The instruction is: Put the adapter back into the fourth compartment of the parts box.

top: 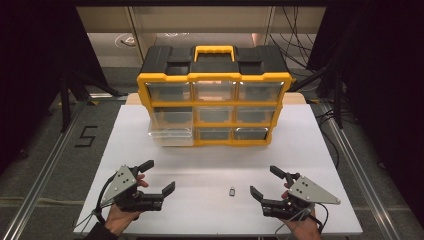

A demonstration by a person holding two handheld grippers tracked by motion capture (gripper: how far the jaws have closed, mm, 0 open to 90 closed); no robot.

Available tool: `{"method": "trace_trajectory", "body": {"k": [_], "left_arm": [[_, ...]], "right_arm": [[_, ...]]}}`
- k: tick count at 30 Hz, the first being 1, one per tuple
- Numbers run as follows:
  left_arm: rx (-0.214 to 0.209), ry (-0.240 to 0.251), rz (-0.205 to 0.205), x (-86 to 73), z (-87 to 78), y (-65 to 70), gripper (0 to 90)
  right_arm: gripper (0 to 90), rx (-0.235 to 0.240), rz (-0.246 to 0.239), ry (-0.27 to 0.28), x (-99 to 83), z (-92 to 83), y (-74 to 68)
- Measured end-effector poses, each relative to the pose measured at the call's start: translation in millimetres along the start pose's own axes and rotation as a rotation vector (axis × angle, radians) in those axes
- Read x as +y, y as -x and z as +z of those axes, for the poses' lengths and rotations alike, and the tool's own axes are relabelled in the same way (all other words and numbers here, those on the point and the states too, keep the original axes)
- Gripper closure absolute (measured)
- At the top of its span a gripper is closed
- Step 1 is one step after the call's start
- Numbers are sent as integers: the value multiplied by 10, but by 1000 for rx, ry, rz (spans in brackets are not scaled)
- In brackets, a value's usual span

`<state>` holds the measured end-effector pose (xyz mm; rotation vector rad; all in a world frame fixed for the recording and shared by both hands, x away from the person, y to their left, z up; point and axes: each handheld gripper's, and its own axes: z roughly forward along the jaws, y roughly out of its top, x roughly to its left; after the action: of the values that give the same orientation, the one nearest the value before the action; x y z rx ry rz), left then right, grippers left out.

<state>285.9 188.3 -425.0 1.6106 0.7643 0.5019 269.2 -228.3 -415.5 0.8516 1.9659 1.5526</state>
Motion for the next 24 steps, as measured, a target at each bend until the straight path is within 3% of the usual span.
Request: {"method": "trace_trajectory", "body": {"k": [11, 17, 20, 24], "left_arm": [[11, 1, 2, 3, -5, -6, 33], [11, 3, 4, 3, -5, -3, 33], [11, 2, 9, -1, 1, 1, 33], [11, 3, 10, -1, 3, 4, 33]], "right_arm": [[167, 13, -10, -15, -2, 20, -11], [184, 4, -39, -45, 5, 44, -38], [184, -7, -22, -128, 8, 112, -12], [180, -13, -31, -191, -6, 184, -12]]}}
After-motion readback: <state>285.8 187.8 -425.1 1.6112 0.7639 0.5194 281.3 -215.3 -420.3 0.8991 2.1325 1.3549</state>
